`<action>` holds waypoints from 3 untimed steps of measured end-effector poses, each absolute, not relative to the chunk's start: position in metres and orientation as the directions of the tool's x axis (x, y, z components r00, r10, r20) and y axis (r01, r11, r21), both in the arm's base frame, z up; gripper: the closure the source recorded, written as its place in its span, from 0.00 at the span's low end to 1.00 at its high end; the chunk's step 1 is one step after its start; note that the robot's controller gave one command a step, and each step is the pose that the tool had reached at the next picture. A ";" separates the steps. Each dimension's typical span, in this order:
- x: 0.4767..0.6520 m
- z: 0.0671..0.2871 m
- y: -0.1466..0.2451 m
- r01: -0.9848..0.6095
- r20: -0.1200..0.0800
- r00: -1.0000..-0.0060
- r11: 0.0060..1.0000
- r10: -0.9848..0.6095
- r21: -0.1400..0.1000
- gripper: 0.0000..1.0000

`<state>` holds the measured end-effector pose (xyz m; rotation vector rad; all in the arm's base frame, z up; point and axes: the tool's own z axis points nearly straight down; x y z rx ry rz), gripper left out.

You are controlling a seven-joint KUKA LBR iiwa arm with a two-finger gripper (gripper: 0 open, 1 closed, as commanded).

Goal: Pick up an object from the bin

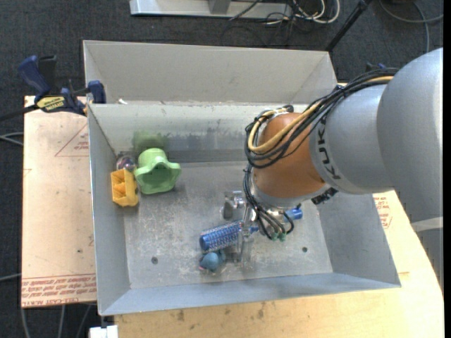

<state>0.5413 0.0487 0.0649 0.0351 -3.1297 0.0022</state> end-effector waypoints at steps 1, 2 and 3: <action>0.546 0.069 0.051 -0.025 0.001 -1.000 1.000 -0.025 0.001 1.00; 0.514 0.229 0.051 -0.060 -0.008 -0.998 0.998 -0.060 0.001 1.00; 0.547 0.250 0.055 -0.195 -0.004 -0.981 0.981 -0.195 0.000 1.00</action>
Offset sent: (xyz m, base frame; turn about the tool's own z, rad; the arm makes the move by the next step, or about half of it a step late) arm 0.0000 0.0000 0.0000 0.0000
